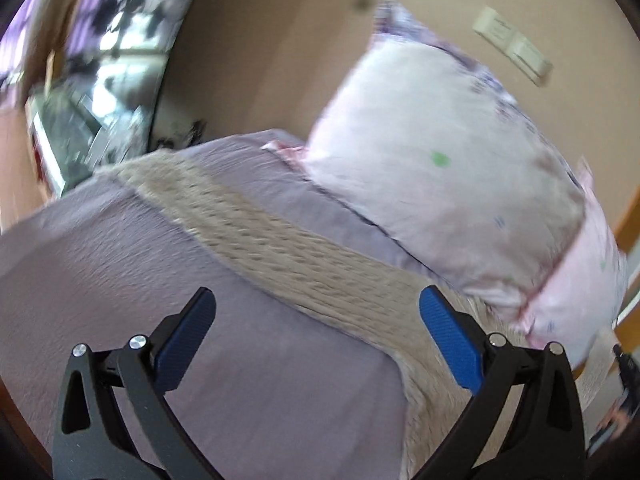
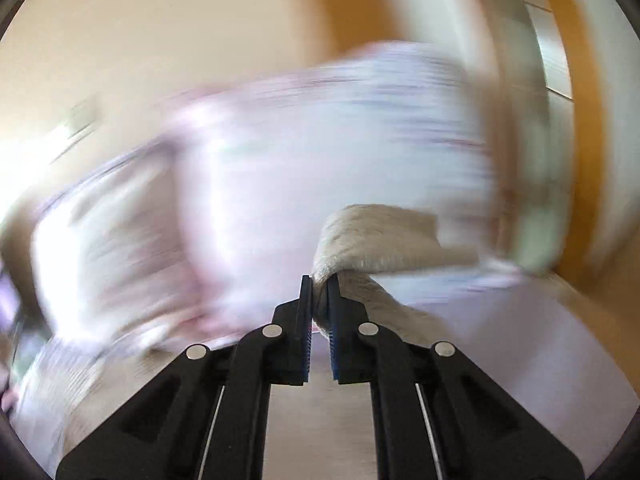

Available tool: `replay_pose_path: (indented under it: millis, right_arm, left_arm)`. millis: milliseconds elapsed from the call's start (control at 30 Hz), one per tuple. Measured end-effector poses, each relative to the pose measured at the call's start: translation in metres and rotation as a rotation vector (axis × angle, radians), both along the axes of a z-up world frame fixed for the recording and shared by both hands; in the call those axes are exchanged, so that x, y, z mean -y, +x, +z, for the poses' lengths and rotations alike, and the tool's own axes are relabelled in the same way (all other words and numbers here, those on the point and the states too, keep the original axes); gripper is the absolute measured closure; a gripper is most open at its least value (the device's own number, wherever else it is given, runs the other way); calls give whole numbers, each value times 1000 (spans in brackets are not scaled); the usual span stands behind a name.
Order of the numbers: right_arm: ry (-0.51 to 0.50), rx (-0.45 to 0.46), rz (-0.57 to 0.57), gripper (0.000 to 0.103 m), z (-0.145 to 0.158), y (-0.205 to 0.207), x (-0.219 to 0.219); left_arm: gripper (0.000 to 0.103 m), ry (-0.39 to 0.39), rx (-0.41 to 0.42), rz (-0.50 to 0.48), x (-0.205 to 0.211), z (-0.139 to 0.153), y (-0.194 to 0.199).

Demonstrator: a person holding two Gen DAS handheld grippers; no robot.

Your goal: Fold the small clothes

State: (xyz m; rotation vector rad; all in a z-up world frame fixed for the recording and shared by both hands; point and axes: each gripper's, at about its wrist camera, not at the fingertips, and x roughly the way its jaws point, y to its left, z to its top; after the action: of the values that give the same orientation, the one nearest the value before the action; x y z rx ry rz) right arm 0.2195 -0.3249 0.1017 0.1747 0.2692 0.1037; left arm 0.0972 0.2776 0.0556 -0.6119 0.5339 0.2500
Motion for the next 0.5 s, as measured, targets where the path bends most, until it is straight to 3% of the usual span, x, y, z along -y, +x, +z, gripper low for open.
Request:
replay_pose_path:
  millis: [67,133,200,300,433,500]
  right_arm:
    - [-63,-64,182,93,-8,10,-66]
    - [-118,-197,407,75,-36,19,-145]
    - [-139,-253,496,61,-50,20,-180]
    - [-104,-200,484,36,-50,15,-178]
    - [-35,-176,380,33,-44,2,-125]
    - [-23,-172,326,32,-44,-7,-111]
  left_arm:
    - [2,-32,-3,23,-13,-4,2]
    - [5,-60,-18,53,-27,-10,8]
    - [13,-117,-23,76,-44,-16,12]
    - [23,-187,-43,111,-64,-24,18]
    - [30,-227,-102,166,-87,-36,36]
    - [36,-297,-109,201,-102,-47,41]
